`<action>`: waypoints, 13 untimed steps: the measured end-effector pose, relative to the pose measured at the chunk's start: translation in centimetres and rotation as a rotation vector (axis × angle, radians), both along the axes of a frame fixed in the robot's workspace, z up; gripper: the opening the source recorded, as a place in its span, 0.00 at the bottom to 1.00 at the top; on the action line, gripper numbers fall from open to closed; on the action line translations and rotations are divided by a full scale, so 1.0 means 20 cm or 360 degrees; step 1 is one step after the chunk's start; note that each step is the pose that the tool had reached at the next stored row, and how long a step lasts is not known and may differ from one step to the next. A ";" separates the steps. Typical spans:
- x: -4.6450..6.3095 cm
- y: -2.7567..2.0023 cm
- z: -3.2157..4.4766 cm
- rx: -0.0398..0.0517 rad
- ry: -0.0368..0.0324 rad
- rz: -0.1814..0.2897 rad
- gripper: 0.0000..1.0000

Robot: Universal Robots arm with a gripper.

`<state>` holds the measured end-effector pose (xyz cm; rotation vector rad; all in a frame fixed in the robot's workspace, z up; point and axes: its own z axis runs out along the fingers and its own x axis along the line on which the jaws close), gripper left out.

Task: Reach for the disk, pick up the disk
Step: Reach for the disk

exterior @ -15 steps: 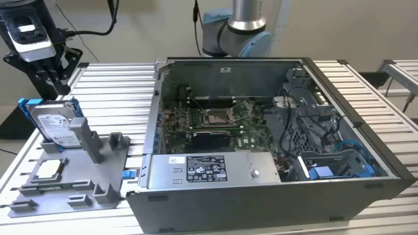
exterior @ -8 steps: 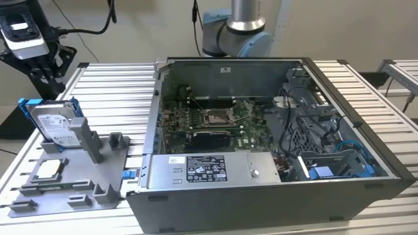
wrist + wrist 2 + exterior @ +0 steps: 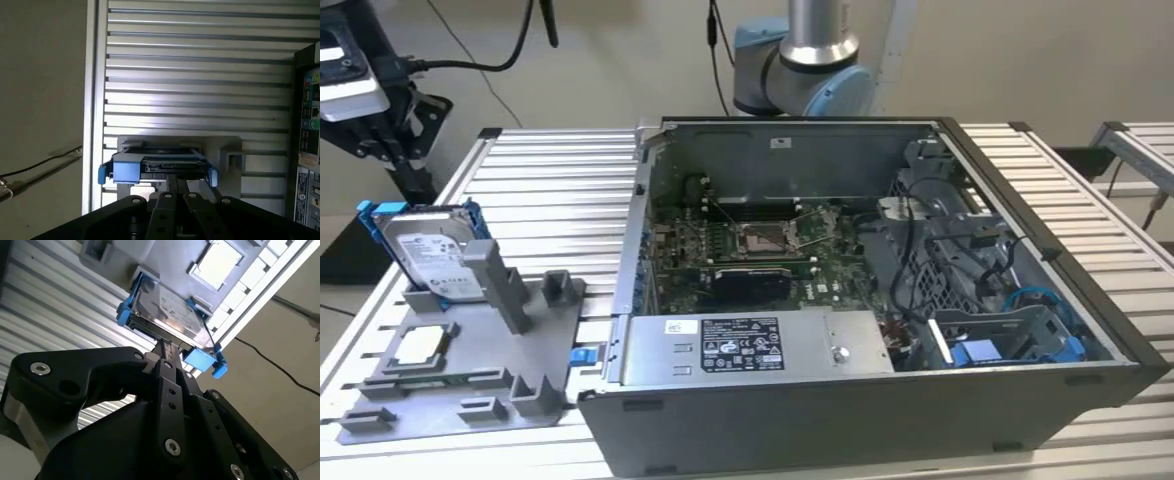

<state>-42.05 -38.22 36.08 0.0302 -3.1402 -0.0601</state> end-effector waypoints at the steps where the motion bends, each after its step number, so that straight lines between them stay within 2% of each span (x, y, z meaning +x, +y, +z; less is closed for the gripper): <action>1: 0.00 0.000 -0.001 0.0000 0.0000 0.0000 0.00; 13: -0.02 0.001 -0.005 0.0000 0.0000 0.0000 0.00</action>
